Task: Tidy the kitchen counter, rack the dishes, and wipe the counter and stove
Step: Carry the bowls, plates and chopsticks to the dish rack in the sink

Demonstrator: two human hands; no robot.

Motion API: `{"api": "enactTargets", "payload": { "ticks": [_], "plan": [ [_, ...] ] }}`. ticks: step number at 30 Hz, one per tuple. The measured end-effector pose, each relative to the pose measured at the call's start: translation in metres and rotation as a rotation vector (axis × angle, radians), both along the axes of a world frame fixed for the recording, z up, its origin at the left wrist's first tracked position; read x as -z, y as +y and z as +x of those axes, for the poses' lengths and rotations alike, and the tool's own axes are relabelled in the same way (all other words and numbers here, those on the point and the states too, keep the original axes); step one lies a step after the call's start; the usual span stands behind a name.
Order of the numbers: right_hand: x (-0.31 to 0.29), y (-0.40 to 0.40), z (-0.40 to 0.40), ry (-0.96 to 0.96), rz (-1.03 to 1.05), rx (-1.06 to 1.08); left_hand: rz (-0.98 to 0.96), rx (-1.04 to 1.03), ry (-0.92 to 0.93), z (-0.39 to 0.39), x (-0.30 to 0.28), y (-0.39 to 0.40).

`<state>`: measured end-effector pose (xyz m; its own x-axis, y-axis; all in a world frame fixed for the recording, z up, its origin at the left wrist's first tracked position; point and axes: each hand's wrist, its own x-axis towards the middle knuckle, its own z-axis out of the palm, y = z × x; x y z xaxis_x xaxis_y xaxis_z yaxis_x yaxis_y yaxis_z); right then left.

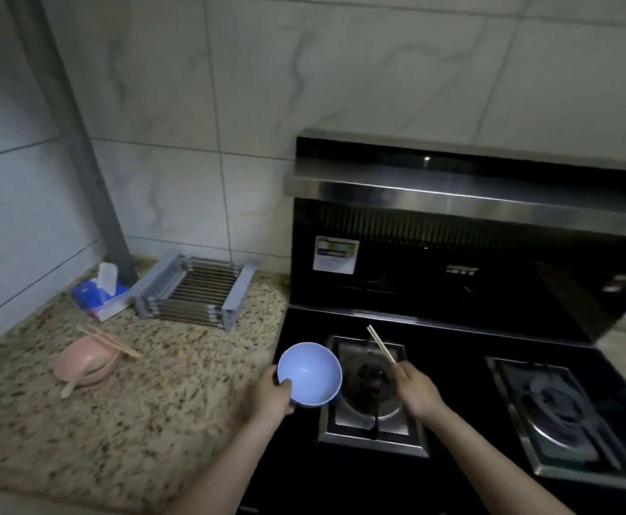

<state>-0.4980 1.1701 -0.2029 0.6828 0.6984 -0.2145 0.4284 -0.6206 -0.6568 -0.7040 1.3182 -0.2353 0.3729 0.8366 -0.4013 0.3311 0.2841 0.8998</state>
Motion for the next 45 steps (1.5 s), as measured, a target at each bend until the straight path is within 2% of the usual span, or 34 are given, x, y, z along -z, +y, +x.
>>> {"api": "enactTargets", "payload": {
  "ticks": [3,6,13,20,24,29,38,45],
  "plan": [
    [-0.004,-0.081,0.039,0.099,0.037,0.092,0.003,-0.007,-0.021,0.049,-0.007,-0.057],
    [-0.004,-0.164,0.073,0.119,0.089,0.19,0.011,-0.041,-0.136,0.095,-0.013,-0.12],
    [-0.007,-0.359,0.141,0.127,0.241,0.443,-0.223,-0.015,-0.331,0.212,-0.039,-0.293],
    [-0.016,-0.495,0.186,0.094,0.352,0.692,-0.28,0.147,-0.311,0.309,-0.043,-0.4],
    [-0.017,-0.56,0.216,0.099,0.382,0.813,-0.246,0.253,-0.241,0.368,-0.035,-0.442],
    [-0.011,-0.618,0.258,0.084,0.347,0.895,-0.158,0.385,-0.127,0.433,-0.013,-0.488],
    [-0.002,-0.676,0.393,0.052,0.248,0.89,-0.236,0.428,-0.03,0.596,0.016,-0.562],
    [-0.005,-0.7,0.492,0.032,0.207,0.922,-0.007,0.533,0.14,0.692,0.031,-0.572]
  ]
}}
